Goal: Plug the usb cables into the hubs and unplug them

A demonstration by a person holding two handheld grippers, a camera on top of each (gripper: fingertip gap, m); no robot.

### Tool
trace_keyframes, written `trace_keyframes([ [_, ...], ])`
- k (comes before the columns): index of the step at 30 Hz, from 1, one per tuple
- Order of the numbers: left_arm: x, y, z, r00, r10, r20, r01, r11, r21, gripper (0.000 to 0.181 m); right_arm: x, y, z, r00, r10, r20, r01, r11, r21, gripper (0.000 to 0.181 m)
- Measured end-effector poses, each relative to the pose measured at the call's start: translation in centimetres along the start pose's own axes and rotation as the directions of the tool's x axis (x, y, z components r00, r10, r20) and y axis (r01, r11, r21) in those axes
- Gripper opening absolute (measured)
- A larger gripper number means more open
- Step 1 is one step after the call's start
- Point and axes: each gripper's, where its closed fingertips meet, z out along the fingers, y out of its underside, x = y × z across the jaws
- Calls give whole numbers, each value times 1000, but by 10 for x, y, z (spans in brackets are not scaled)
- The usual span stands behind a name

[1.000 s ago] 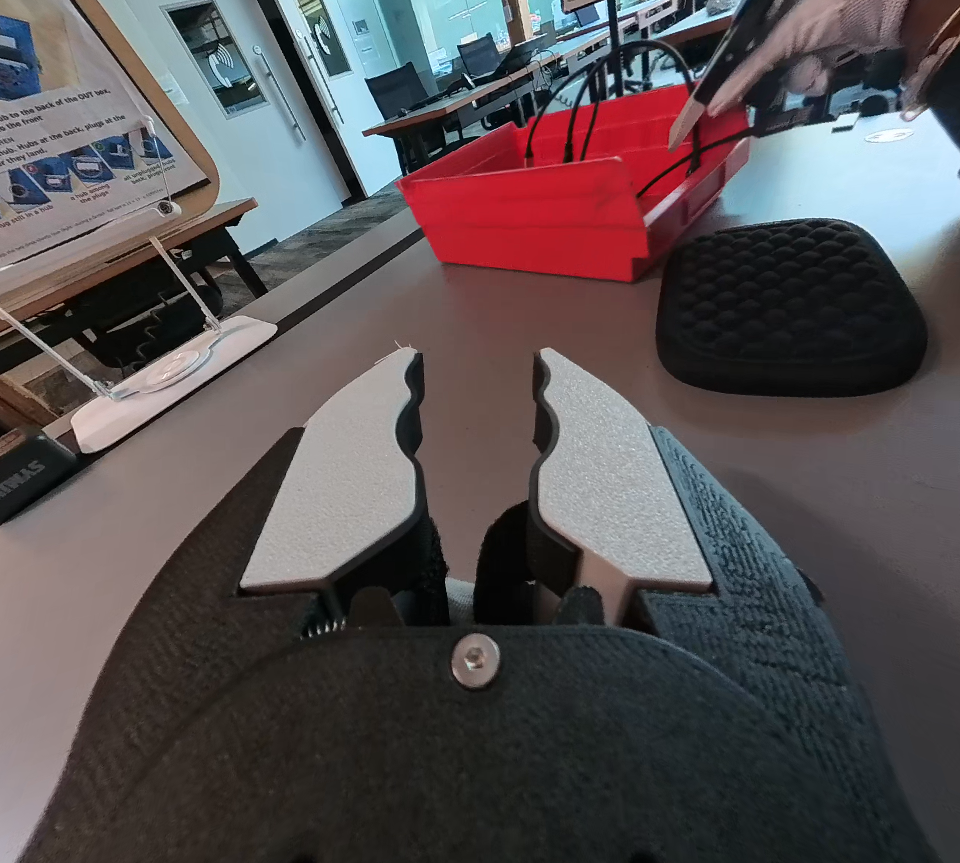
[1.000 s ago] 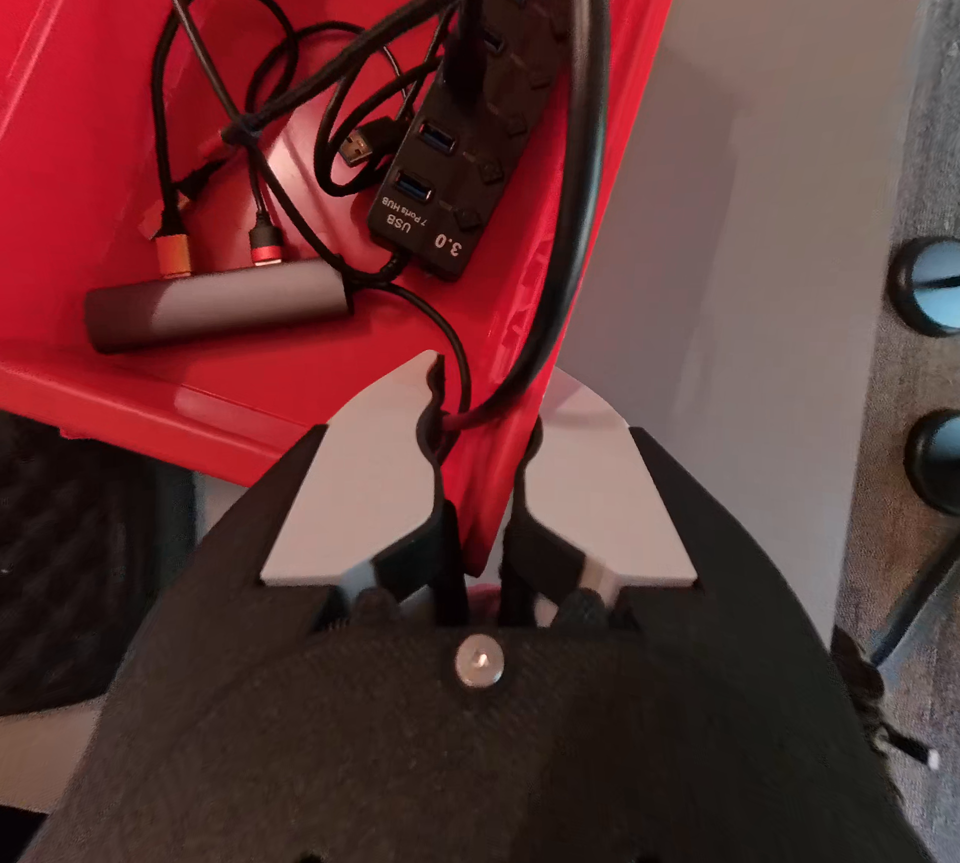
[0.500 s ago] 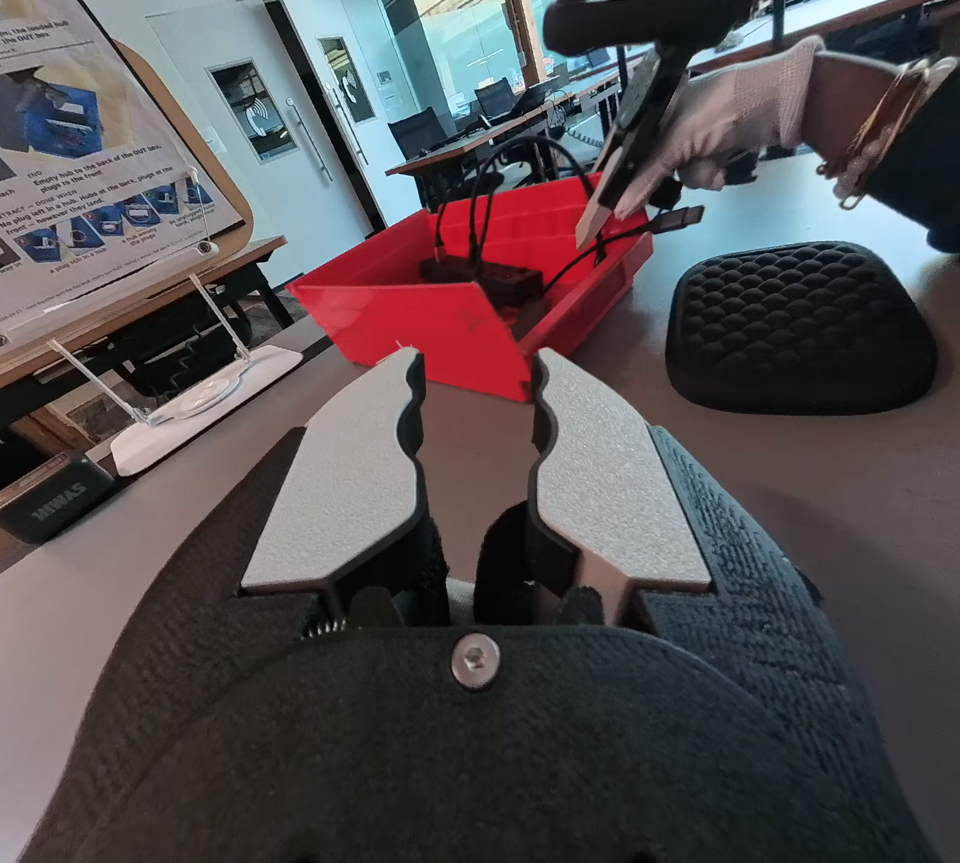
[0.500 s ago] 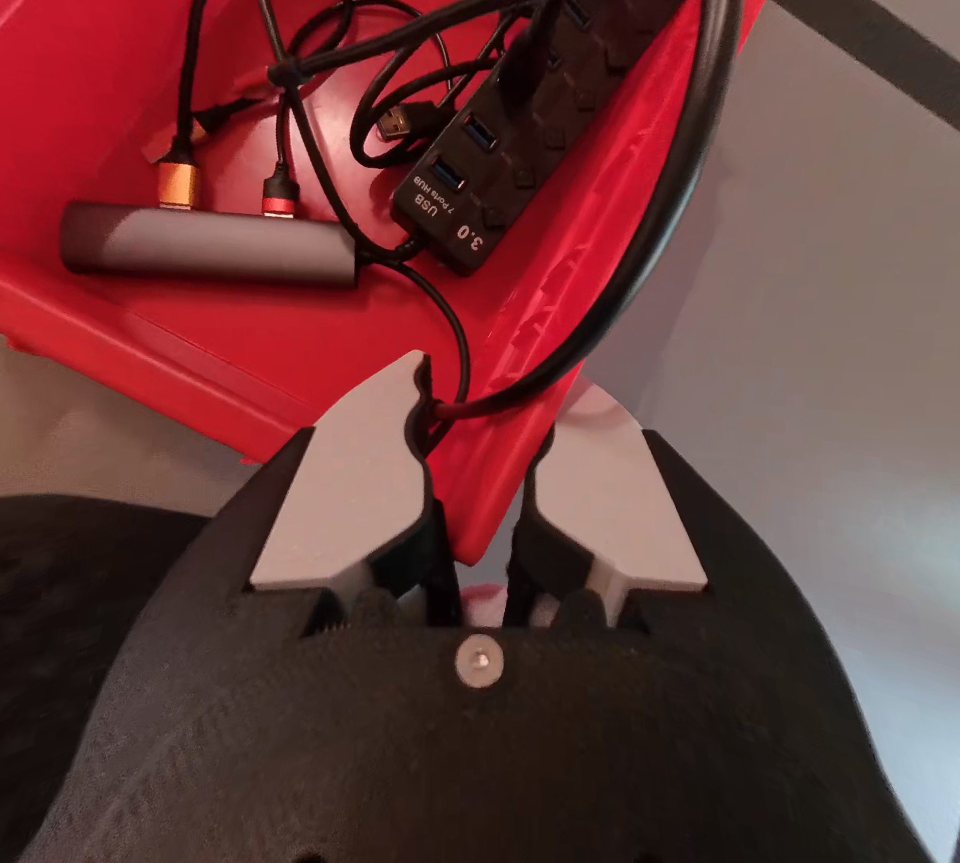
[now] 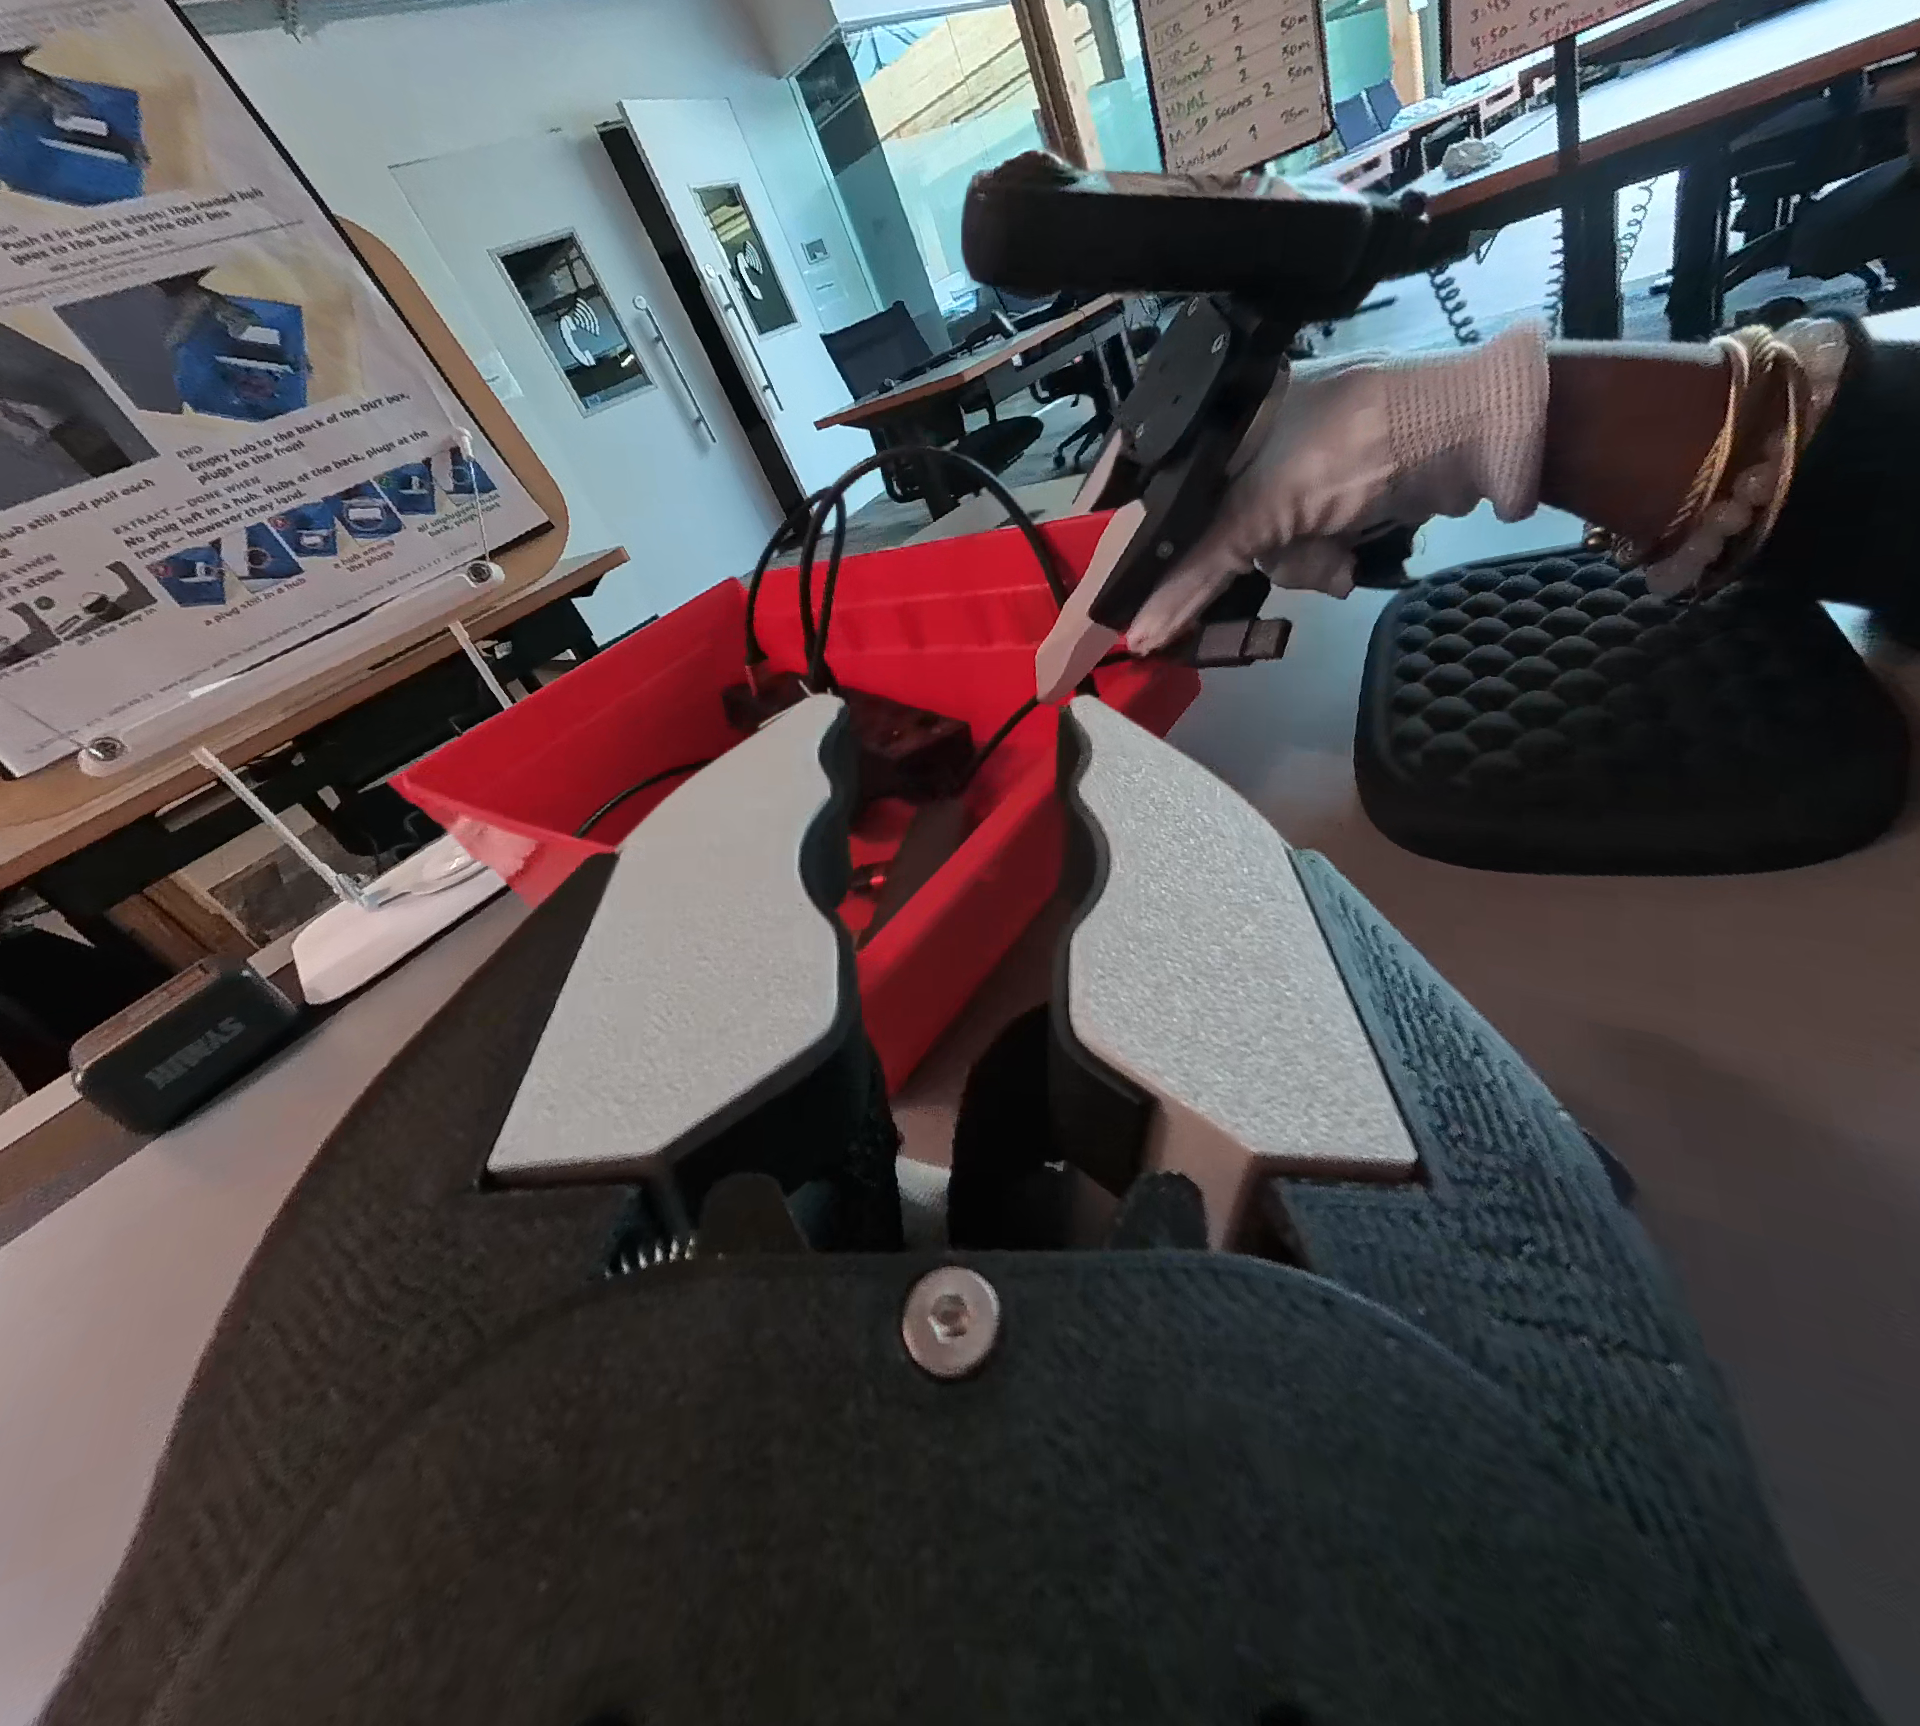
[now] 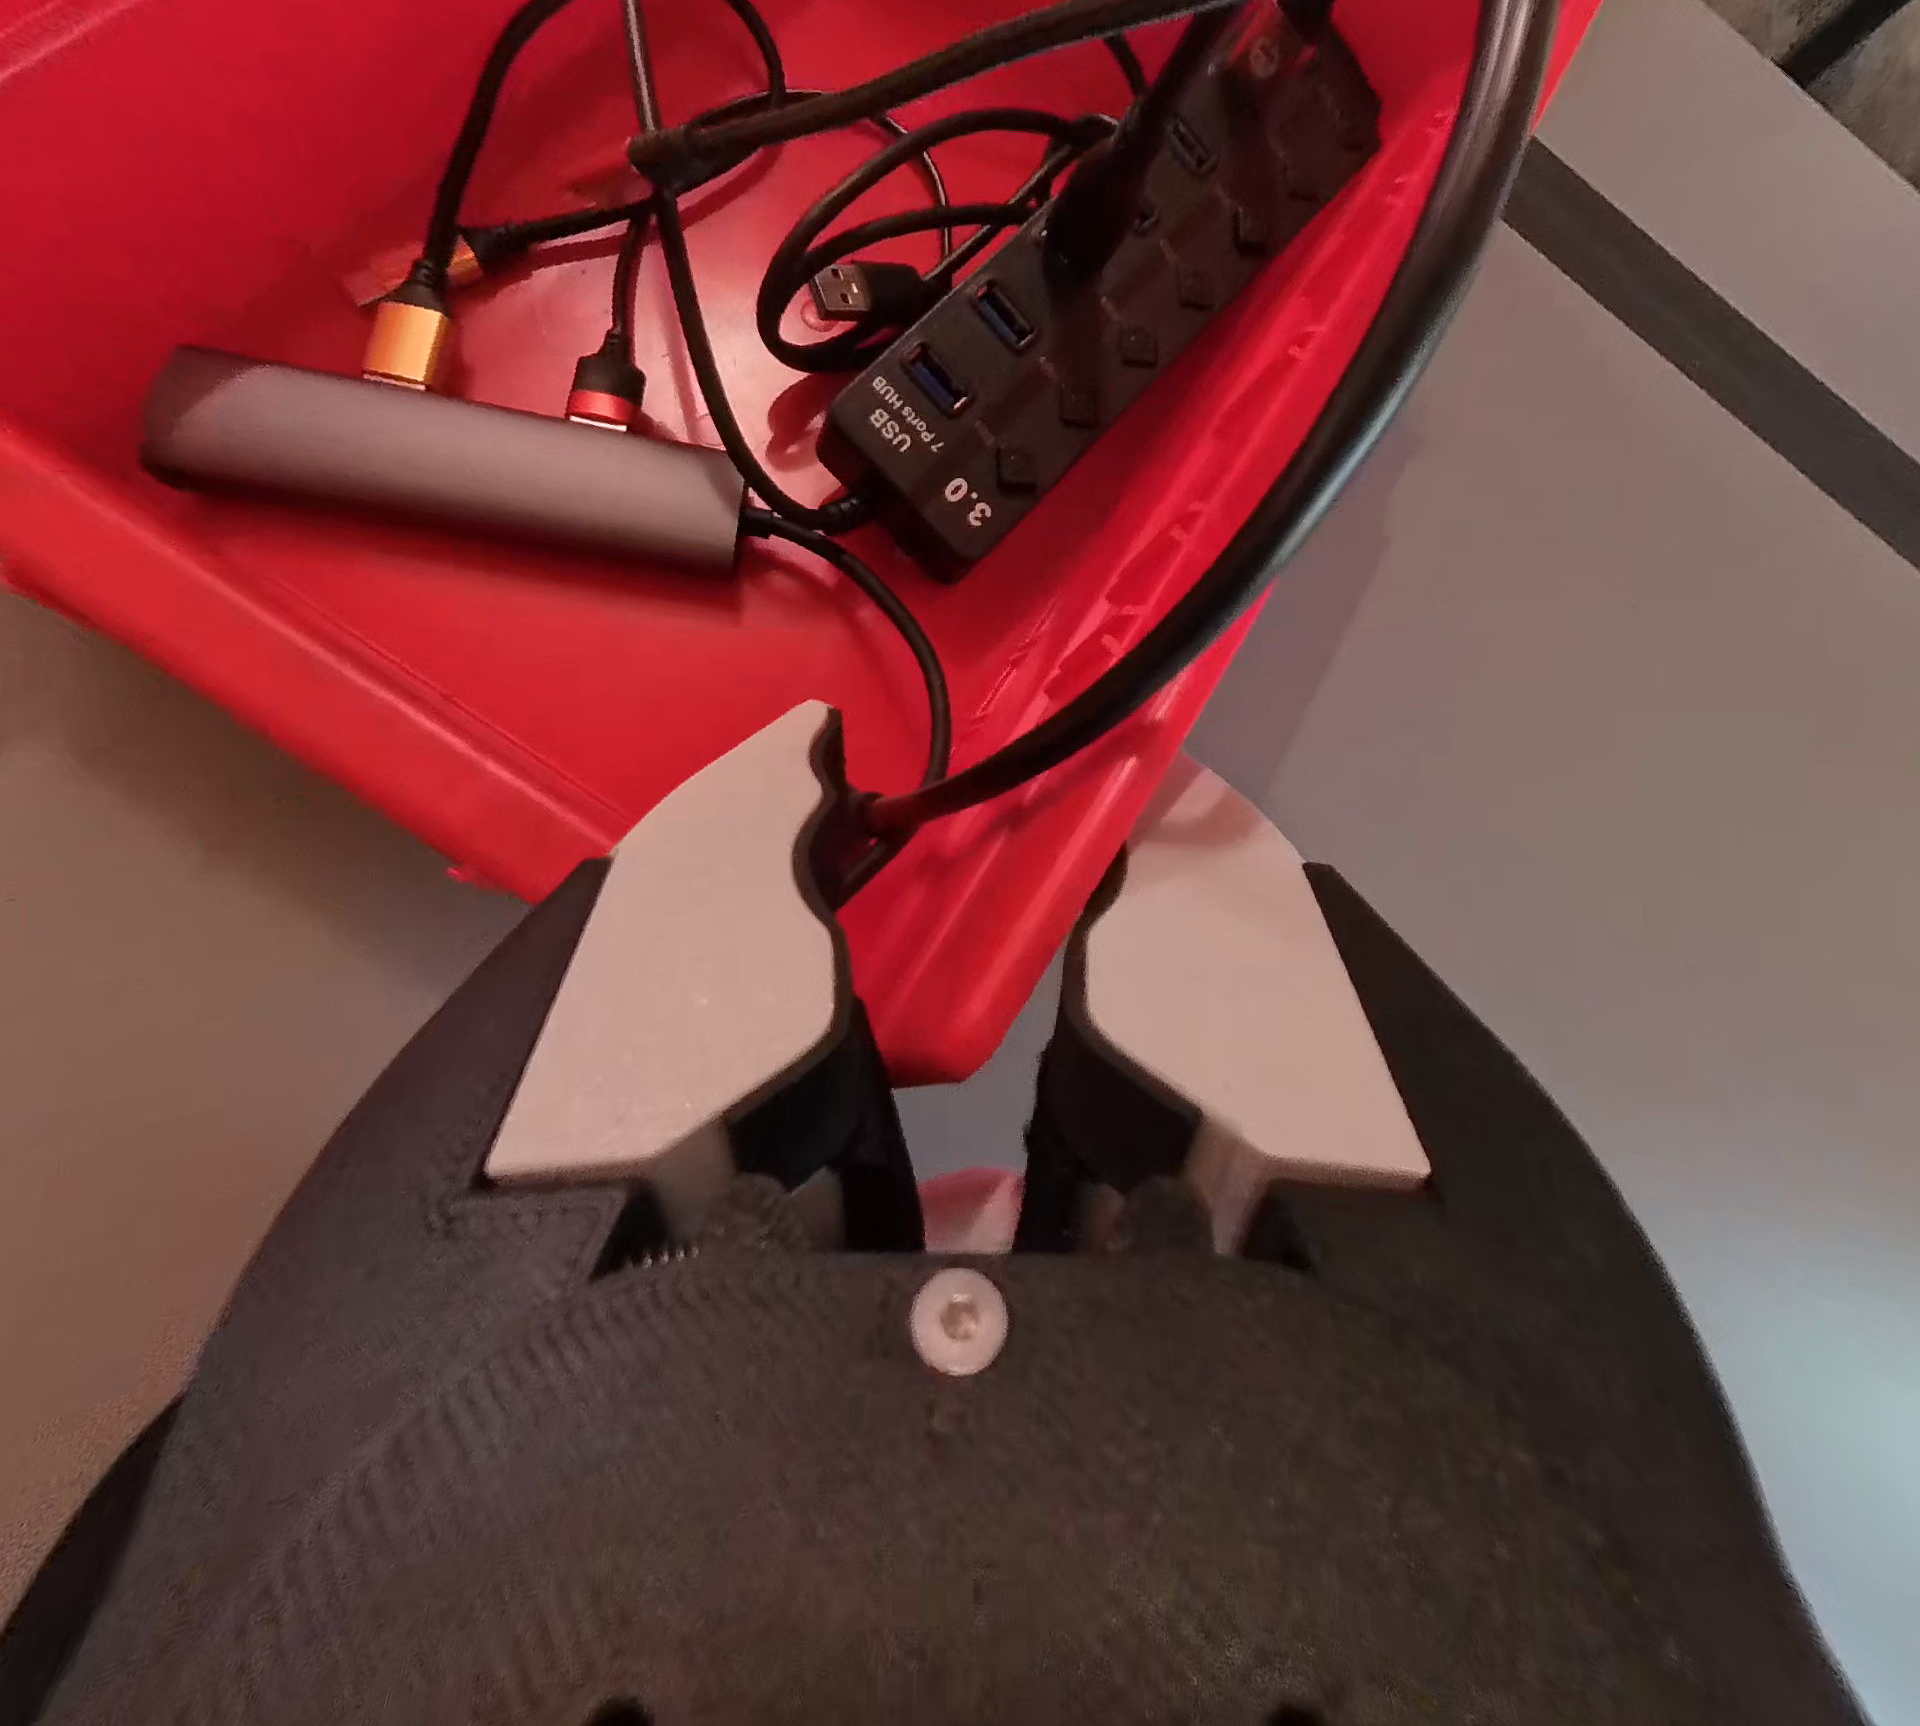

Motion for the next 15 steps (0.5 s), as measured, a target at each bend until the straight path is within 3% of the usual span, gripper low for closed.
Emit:
trace_keyframes([
  [8, 0, -3, 0, 1000, 5, 6, -5, 1000, 19, 35, -28, -16, 7, 1000, -12, 28, 11, 999, 39, 44],
  [15, 7, -18, -4, 999, 47, -18, -45, 993, 106, 34, -68, -42, 22, 995, -20, 102, 8, 994, 113, 47],
])
